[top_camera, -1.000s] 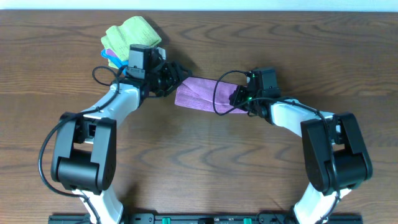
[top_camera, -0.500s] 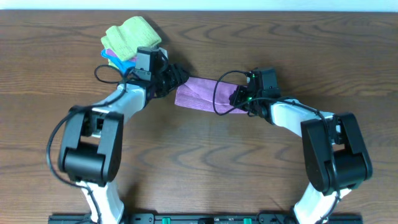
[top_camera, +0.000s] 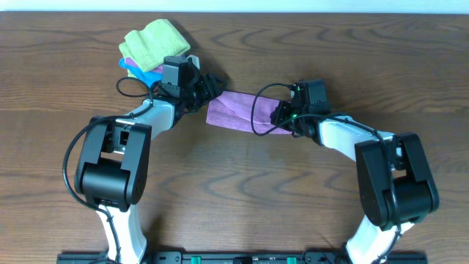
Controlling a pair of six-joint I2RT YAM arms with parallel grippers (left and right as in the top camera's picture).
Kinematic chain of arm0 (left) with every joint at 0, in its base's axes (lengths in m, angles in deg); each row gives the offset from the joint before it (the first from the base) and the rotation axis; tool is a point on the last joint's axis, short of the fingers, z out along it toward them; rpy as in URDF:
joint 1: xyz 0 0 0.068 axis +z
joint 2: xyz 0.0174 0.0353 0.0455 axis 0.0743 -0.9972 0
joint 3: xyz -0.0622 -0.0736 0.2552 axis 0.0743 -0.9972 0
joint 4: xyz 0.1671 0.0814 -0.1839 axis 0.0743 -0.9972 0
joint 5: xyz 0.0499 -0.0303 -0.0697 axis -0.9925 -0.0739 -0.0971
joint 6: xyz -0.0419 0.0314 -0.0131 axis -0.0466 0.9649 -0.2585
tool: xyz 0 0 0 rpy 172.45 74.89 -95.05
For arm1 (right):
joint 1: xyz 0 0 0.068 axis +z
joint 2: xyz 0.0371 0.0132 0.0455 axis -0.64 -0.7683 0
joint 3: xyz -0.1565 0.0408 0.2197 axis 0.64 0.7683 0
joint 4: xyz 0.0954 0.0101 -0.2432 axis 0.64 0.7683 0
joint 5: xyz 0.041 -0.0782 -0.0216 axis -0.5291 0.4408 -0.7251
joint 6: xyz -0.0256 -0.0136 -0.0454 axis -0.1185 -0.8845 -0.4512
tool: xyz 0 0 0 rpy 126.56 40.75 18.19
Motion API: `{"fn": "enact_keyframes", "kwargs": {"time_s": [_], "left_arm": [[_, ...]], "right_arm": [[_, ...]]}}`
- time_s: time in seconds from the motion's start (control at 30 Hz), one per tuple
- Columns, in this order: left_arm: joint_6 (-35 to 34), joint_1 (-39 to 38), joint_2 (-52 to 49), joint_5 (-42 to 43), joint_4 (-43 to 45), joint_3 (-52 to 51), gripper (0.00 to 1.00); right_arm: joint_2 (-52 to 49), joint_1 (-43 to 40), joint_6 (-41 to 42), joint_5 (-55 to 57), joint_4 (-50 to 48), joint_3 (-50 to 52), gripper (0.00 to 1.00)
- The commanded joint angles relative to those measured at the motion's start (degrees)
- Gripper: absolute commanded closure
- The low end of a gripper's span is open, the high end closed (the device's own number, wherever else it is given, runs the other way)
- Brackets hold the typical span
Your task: Fold the cloth
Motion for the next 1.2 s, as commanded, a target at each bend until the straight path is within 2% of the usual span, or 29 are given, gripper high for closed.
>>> {"fn": "enact_keyframes", "kwargs": {"time_s": [0.0, 0.53, 0.8, 1.17], "left_arm": [[-0.7, -0.2, 0.0, -0.2, 0.4, 0.4, 0.36], [-5.4, -0.2, 0.0, 5.0, 3.0, 0.4, 0.36], [-5.6, -0.2, 0.0, 9.0, 4.5, 0.4, 0.36], [-12.0, -0.2, 0.0, 14.2, 14.6, 0.4, 0.40]], "right_arm": [[-0.9, 0.5, -1.1, 2.1, 1.5, 0.7, 0.98], [-0.9, 0.5, -1.1, 2.6, 1.5, 0.7, 0.99], [-0.9, 0.5, -1.1, 2.6, 1.5, 0.7, 0.99], [-0.9, 0.5, -1.1, 3.0, 1.8, 0.7, 0.98]]}}
